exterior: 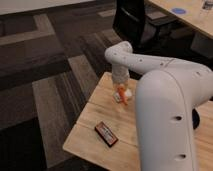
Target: Place the pepper on the white sponge
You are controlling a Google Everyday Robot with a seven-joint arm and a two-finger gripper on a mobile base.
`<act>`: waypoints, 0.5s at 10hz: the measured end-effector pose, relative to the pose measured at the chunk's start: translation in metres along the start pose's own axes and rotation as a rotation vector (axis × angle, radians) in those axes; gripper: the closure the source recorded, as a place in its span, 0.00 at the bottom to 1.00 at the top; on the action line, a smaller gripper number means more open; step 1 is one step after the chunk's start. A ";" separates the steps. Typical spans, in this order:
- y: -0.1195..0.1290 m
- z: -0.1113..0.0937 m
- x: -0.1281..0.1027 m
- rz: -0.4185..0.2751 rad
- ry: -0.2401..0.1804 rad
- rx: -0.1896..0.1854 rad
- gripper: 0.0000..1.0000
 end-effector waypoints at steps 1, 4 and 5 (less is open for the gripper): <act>-0.003 0.004 -0.004 -0.005 -0.002 -0.016 1.00; -0.017 0.020 -0.018 -0.015 0.007 -0.057 1.00; -0.018 0.021 -0.019 -0.021 0.007 -0.061 1.00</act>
